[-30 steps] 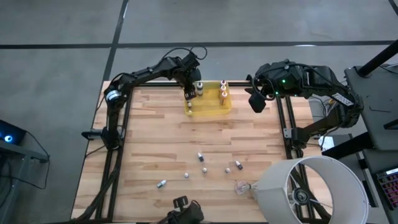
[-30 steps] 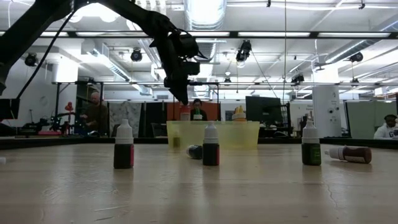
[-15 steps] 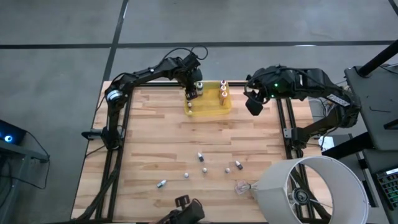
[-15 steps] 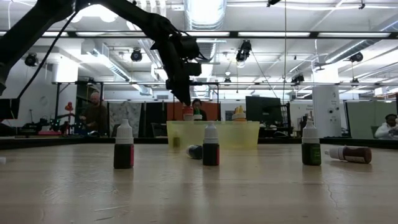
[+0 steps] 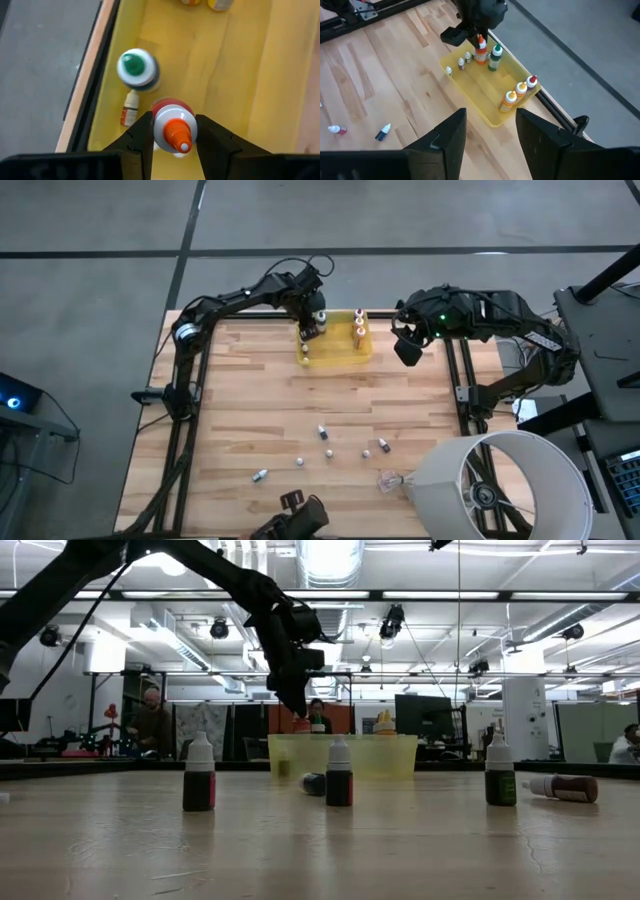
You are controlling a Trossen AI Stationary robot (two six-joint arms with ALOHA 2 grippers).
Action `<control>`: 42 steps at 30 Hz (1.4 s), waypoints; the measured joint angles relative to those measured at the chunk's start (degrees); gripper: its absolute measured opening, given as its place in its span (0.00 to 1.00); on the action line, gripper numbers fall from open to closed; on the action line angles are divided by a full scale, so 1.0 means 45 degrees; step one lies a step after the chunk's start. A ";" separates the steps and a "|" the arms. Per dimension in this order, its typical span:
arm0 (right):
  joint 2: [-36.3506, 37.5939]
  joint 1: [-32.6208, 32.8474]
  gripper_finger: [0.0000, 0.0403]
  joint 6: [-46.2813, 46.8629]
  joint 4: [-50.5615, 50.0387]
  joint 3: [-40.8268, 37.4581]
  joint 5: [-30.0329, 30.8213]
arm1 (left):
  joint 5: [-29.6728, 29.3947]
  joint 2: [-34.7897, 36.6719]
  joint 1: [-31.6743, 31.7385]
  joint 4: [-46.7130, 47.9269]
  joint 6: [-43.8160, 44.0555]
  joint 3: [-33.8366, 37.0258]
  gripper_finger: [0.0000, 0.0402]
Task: Pick & Place food coloring
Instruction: Put the large orange food coloring bottle into the yellow bin
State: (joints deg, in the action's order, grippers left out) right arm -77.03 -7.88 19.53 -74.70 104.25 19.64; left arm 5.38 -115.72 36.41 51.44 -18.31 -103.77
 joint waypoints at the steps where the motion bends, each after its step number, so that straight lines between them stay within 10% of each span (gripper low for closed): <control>1: 0.0000 0.0000 0.41 0.0000 0.0000 0.0000 0.0000 | -0.0008 0.0000 0.0056 0.0000 0.0000 0.0000 0.24; 42: 0.0000 -0.0010 0.41 0.0000 -0.0005 0.0019 -0.0019 | -0.0027 -0.0743 0.0347 -0.0228 0.0094 -0.0010 0.31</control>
State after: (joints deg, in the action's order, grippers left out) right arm -77.03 -7.92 19.53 -74.72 104.33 19.55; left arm 5.26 -119.07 37.98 50.41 -17.88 -103.81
